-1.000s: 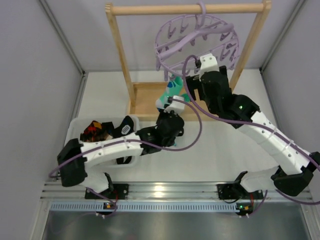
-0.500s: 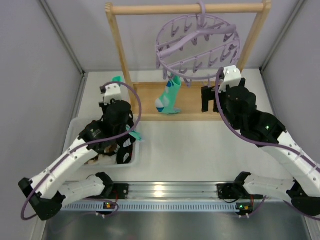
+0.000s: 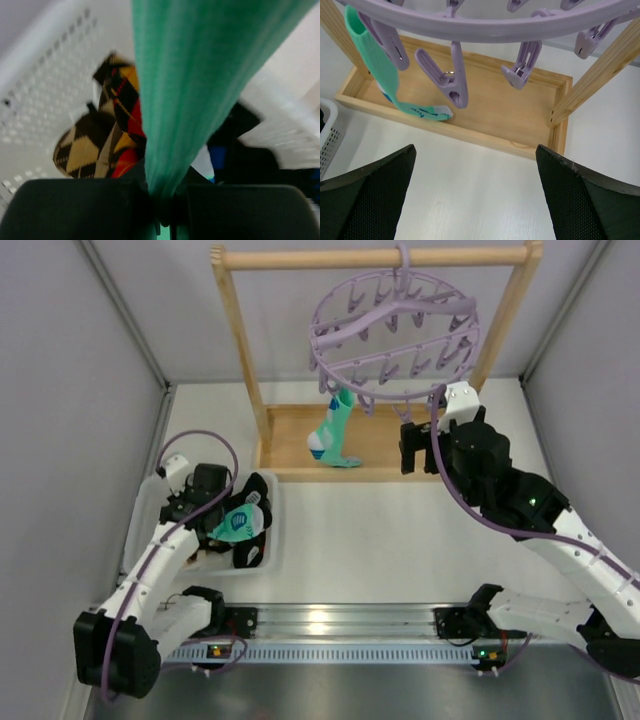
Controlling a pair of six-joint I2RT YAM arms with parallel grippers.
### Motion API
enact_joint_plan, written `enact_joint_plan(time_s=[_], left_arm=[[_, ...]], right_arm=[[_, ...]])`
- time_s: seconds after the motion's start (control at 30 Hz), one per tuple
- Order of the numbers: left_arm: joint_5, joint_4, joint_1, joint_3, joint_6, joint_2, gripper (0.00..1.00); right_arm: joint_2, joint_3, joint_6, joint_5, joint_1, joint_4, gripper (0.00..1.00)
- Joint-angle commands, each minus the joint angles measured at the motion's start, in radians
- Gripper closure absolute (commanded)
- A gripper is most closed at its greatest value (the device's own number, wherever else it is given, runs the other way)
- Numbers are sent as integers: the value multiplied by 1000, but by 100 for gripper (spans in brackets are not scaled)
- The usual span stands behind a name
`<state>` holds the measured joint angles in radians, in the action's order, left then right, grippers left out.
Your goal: Remove the socks clipped to the hanger
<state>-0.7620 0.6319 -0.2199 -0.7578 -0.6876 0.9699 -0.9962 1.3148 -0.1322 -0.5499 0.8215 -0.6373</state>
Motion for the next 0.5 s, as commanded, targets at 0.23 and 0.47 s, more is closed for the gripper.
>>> enact_joint_plan(time_s=[0.23, 0.47], left_arm=[[92, -118, 40, 230, -285, 33, 100], [79, -97, 40, 224, -236, -187, 1]], right_arm=[[62, -120, -58, 53, -5, 109, 0], [116, -313, -80, 195, -47, 241, 0]])
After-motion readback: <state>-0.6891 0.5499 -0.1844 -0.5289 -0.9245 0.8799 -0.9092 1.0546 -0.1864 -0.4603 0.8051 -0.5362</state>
